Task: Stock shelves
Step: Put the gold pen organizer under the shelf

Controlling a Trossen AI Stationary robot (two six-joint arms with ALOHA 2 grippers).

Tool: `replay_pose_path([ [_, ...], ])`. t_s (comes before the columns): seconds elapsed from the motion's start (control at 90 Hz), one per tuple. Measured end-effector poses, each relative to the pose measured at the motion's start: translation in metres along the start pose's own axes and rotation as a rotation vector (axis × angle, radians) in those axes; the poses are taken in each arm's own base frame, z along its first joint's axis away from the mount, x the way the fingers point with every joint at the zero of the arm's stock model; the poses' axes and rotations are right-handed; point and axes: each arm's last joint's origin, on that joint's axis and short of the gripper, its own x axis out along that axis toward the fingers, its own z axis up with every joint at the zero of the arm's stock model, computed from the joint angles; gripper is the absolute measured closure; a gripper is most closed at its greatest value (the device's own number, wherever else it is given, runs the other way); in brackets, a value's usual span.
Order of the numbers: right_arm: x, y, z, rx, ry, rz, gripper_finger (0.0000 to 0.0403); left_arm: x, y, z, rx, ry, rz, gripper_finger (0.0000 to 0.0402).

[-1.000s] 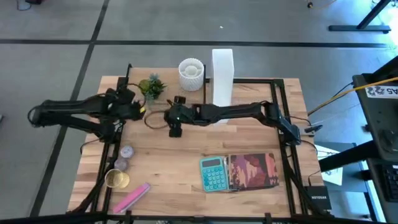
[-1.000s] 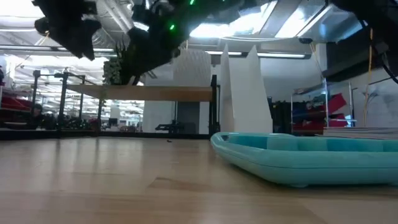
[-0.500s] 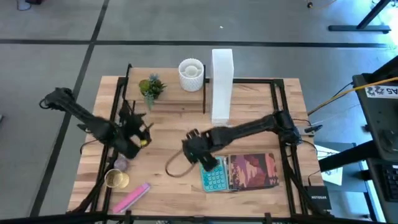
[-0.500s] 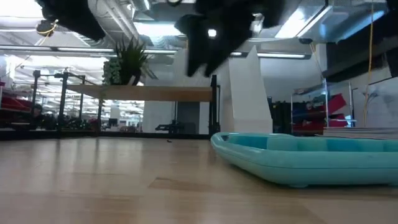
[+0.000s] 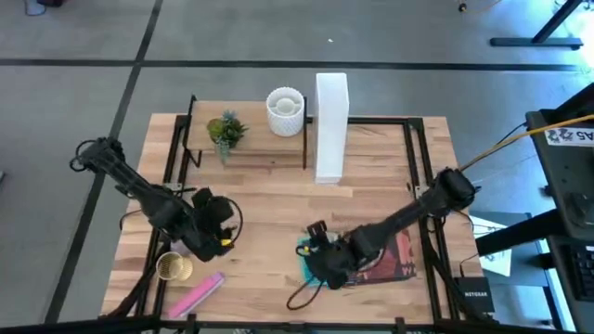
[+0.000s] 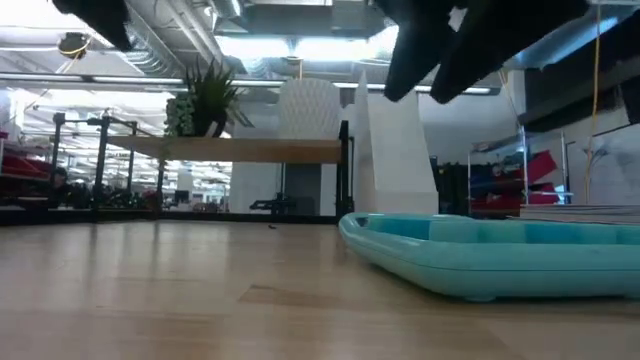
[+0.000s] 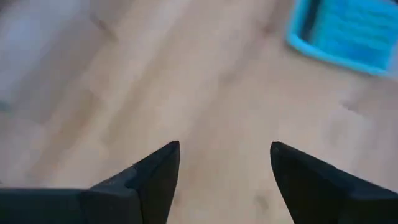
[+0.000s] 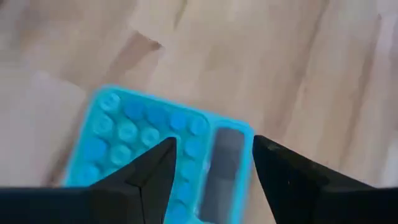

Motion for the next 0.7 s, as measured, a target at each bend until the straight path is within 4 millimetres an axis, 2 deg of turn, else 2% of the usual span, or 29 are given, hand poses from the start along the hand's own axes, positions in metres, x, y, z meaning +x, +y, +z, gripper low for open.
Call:
replay_pose_path([
  [0.122,0.01,0.004,0.005,0.015,-0.179,-0.035,0.0205,-0.003,-0.003,-0.011,-0.158,0.273,-0.078,0.0169],
  [0.256,0.015,-0.003,0.015,0.004,-0.392,-0.061,0.0205,-0.007,-0.004,-0.025,-0.293,0.485,-0.053,0.0169],
  [0.456,0.021,-0.016,0.016,0.063,-0.532,-0.08,0.0205,-0.013,-0.013,-0.049,-0.424,0.549,0.05,0.0169],
  [0.7,0.029,-0.015,0.006,0.07,-0.54,-0.071,0.0205,-0.012,-0.028,-0.083,-0.594,0.569,0.188,0.0169],
])
